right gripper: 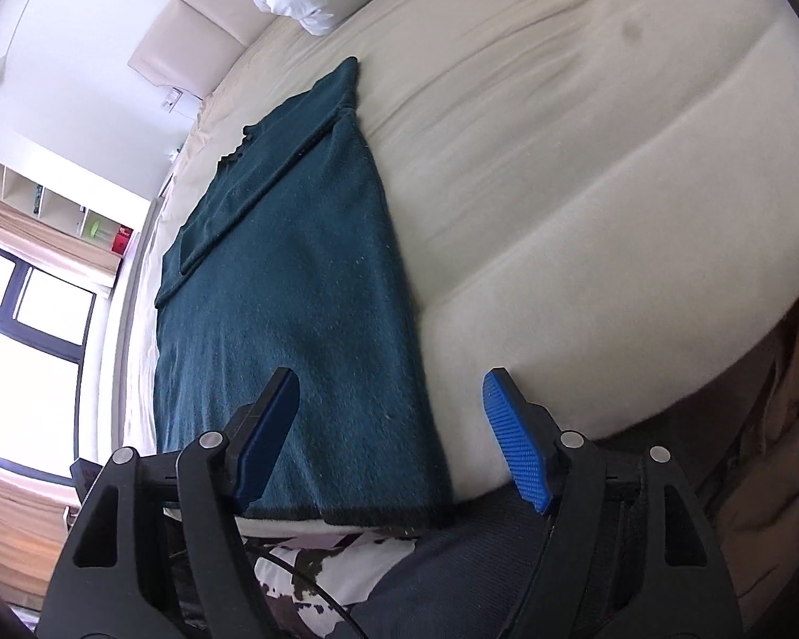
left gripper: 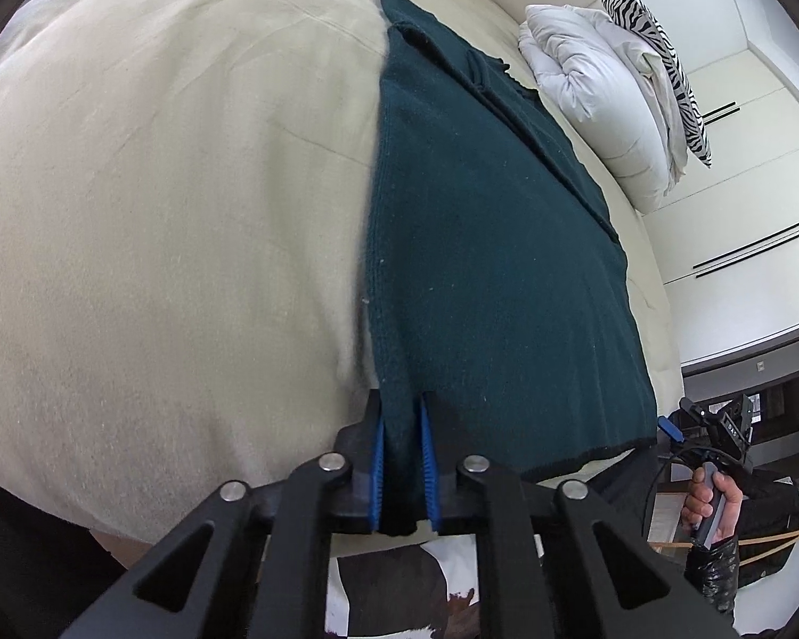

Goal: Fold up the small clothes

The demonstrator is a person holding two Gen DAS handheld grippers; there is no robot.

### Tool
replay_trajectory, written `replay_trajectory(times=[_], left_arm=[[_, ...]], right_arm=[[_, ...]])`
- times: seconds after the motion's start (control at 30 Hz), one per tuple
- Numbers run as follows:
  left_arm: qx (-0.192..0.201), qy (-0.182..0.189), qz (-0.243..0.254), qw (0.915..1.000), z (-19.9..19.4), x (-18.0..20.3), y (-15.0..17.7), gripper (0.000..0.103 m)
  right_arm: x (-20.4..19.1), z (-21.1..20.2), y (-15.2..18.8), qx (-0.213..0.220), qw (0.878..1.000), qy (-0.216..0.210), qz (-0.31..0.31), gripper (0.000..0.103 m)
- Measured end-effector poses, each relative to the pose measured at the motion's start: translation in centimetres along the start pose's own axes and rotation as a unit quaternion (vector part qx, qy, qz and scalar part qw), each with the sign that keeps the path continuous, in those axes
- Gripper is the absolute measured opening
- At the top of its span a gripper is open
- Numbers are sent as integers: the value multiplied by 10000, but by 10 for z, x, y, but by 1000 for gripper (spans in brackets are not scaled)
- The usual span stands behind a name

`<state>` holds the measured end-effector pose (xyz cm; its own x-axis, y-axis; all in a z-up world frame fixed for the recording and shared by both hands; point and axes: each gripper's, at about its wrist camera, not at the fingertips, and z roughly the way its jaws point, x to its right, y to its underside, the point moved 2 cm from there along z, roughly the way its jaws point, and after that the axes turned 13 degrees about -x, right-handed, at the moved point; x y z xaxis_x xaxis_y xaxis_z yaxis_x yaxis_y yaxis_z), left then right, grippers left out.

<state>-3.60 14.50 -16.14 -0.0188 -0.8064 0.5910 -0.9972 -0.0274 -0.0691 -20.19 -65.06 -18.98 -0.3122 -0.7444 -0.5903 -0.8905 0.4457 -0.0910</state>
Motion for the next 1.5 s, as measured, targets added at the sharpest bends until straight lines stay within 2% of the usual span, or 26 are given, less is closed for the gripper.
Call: replay_trajectory(times=[0.17,0.33,0.47,0.57,0.67,0.77,0.9,1.1,1.27,1.4,1.5], left_arm=[[-39,-30,58,10000,1,3,3,8],[-24,-82,116,9999,0,7,4,7],[-23,-95,138,9999,0,8,4,7],[-9,-89,157,9998,-2,9,5,7],[6,-86,171,9998,-3,10,6,6],[31,-17,185,9998,-7,11,7,6],[144,314,150,9993,-18,16,6,6],[569,1131,19,9919,-49,26,-7,6],[880,1891,-299,9776,-67,26,-29,6],[1066,2227,-537,9675,-75,22,-56,6],[1201,2309,-630,9635,-80,23,-79,6]], right_arm=[[8,-1,13,-418,9990,133,0,67],[6,15,16,-708,9973,192,18,56],[5,28,19,-983,9951,61,12,48],[7,32,19,-1009,9949,-39,60,41],[11,31,21,-977,9950,-145,116,30],[11,30,24,-938,9953,-214,120,10],[3,20,23,-744,9965,-369,-5,7],[-25,-7,7,-235,9953,-906,-232,7],[-45,-22,-17,208,9890,-1437,-273,7],[-64,-21,-43,424,9856,-1610,-306,7],[-77,-18,-68,562,9837,-1674,-328,7]])
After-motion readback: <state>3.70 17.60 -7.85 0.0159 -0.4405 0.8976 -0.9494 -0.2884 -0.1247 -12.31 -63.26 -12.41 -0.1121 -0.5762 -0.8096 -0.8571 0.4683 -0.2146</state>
